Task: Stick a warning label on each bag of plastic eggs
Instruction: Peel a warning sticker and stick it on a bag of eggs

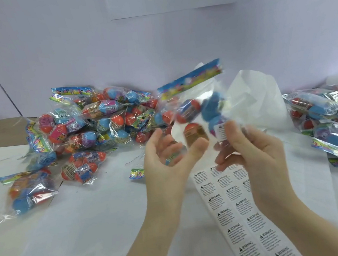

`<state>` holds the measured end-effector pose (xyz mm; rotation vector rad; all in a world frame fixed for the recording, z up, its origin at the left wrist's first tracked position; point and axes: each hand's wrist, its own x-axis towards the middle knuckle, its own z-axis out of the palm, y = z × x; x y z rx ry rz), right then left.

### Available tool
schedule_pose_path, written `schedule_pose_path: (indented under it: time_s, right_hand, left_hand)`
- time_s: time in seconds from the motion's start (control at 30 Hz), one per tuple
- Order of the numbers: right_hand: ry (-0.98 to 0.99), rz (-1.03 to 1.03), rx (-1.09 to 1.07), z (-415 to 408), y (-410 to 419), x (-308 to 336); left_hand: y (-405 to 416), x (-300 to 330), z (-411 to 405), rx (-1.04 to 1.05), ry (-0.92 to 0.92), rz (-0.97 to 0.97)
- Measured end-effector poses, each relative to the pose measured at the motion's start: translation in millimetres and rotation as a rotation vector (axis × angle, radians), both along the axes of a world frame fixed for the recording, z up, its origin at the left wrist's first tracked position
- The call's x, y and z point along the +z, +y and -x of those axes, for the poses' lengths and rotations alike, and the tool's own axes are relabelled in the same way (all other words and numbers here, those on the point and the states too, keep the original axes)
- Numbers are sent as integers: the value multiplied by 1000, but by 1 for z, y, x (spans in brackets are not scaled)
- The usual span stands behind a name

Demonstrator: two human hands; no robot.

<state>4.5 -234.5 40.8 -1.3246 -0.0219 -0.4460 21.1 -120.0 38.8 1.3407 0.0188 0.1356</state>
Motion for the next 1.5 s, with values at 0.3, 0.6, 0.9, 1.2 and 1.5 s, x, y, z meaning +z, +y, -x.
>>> schedule_pose_path:
  time_s: [0.3,0.6,0.9,1.2,1.5]
  right_hand:
    - [-619,1091,-510,-3,-4,-17]
    - [-490,758,-256,4,-2,-5]
    - [68,206,226,1,-8,6]
    - [97,166,186,2,-3,12]
    - [111,122,355,2,-10,10]
  left_hand:
    - [-2,4,7,-356,-96,209]
    - [12,7,-2,-292,-11,238]
    - [16,9,-2,-344,-69,127]
    - [5,7,3,-299,-68,-66]
    - [8,8,0,-164,-57,20]
